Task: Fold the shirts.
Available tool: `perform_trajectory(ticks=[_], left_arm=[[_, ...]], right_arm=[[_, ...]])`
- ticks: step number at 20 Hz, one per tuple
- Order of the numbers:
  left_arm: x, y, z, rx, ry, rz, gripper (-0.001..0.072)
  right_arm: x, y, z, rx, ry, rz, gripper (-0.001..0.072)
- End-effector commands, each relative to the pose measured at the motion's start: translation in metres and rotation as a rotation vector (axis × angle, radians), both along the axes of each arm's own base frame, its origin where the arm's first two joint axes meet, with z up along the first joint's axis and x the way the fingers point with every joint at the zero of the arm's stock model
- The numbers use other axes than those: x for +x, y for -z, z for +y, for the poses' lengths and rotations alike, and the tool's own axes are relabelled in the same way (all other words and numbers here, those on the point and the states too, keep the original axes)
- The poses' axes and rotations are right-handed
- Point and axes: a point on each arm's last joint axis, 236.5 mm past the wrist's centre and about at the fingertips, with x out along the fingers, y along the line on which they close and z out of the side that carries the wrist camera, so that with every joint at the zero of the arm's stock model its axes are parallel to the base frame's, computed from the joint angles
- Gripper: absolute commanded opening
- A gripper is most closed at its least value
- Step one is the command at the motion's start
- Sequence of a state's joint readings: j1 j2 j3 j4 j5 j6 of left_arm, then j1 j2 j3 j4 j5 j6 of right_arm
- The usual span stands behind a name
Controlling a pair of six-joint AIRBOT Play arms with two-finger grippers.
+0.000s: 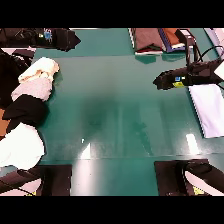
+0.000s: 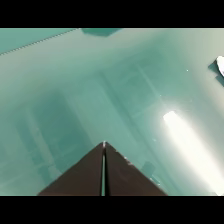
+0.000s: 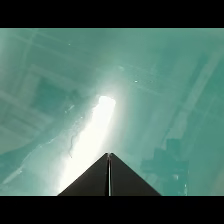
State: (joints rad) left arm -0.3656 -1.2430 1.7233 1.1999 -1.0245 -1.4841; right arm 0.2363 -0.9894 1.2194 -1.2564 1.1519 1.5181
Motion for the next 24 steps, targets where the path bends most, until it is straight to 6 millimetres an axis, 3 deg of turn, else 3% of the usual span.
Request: perform_trajectory(ticks=[1,12,14,15,16,17,18,20,24], left_arm=[[0.0,0.0,0.0,0.0,0.0,-0.001,0.0023],[0.0,-0.001,0.0,-0.003,0.001,0.0,0.0024],[0.008,-0.01,0.003,0.003,-0.015,-0.062,0.0024],[0.019,-0.015,0.014,0.063,-0.037,-0.138,0.0026],[0.035,-0.016,0.034,0.141,-0.101,-0.195,0.0117],[0.053,-0.013,0.06,0.181,-0.202,-0.211,0.0431],[0.07,-0.005,0.089,0.205,-0.305,-0.192,0.0574],[0.1,0.031,0.145,0.27,-0.437,-0.113,0.0571],[0.145,0.144,0.235,0.354,-0.578,0.127,0.0571]], right_arm=[[0.0,0.0,0.001,0.001,-0.001,0.001,0.0015],[0.0,0.0,0.001,0.0,-0.001,0.001,0.0015],[0.0,0.0,0.0,0.0,-0.001,0.001,0.0015],[0.0,0.0,0.0,0.0,-0.001,0.001,0.0015],[0.0,0.0,0.0,0.0,-0.001,0.0,0.0015],[0.0,0.0,0.0,0.001,-0.001,-0.001,0.0015],[0.0,0.0,0.0,0.0,-0.001,0.0,0.0015],[0.0,0.0,0.0,0.0,-0.001,0.0,0.0015],[0.0,0.0,0.0,0.0,-0.001,0.0,0.0015]])
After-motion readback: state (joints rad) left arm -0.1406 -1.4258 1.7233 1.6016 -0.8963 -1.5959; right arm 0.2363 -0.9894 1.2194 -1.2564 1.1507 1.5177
